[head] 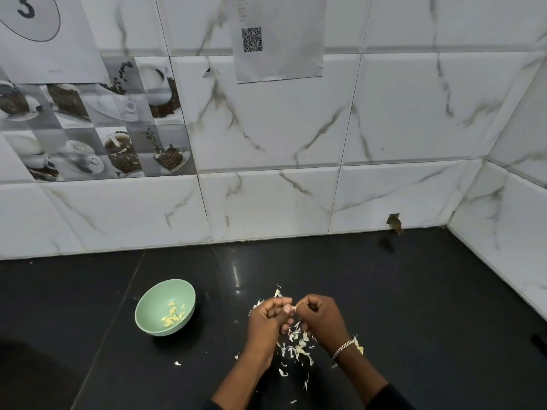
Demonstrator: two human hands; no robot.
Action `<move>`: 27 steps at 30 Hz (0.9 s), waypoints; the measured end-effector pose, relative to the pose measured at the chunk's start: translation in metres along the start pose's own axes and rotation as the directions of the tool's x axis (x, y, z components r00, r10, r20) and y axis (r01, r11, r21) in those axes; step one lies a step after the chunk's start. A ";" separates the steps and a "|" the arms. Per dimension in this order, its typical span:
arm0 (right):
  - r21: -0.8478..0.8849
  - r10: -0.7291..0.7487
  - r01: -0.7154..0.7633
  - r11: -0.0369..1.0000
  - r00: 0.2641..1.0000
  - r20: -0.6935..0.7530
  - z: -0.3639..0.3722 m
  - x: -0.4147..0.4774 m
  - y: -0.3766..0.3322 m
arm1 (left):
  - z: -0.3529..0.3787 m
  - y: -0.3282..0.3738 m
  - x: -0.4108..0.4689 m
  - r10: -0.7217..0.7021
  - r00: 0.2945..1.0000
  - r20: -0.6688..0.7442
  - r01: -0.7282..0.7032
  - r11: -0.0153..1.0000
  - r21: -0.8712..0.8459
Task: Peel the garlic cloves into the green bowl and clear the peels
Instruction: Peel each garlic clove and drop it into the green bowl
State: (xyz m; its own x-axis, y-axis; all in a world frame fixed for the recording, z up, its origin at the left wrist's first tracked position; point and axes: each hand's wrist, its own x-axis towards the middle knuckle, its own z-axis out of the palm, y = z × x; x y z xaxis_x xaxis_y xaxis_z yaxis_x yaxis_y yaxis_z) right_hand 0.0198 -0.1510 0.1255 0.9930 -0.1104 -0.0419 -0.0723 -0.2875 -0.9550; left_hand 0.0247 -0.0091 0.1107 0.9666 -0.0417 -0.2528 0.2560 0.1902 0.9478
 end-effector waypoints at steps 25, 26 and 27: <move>-0.070 0.031 -0.030 0.997 0.999 0.013 0.001 0.000 0.008 | -0.002 -0.003 0.013 -0.003 0.998 -0.059 -0.007 0.986 -0.166; -0.074 0.038 -0.037 0.997 0.999 0.016 0.001 0.000 0.010 | -0.003 -0.005 0.013 -0.014 0.998 -0.058 0.003 0.984 -0.181; -0.078 0.044 -0.042 0.996 0.999 0.018 0.001 0.000 0.011 | -0.002 -0.006 0.014 -0.028 0.998 -0.058 0.016 0.981 -0.193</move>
State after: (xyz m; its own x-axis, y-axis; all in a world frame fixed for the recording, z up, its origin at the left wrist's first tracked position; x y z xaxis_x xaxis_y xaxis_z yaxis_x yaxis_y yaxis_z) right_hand 0.0187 -0.1535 0.1147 0.9904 -0.1053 -0.0892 -0.1213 -0.3559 -0.9266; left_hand 0.0370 -0.0084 0.1015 0.9569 0.0101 -0.2901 0.2653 0.3756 0.8880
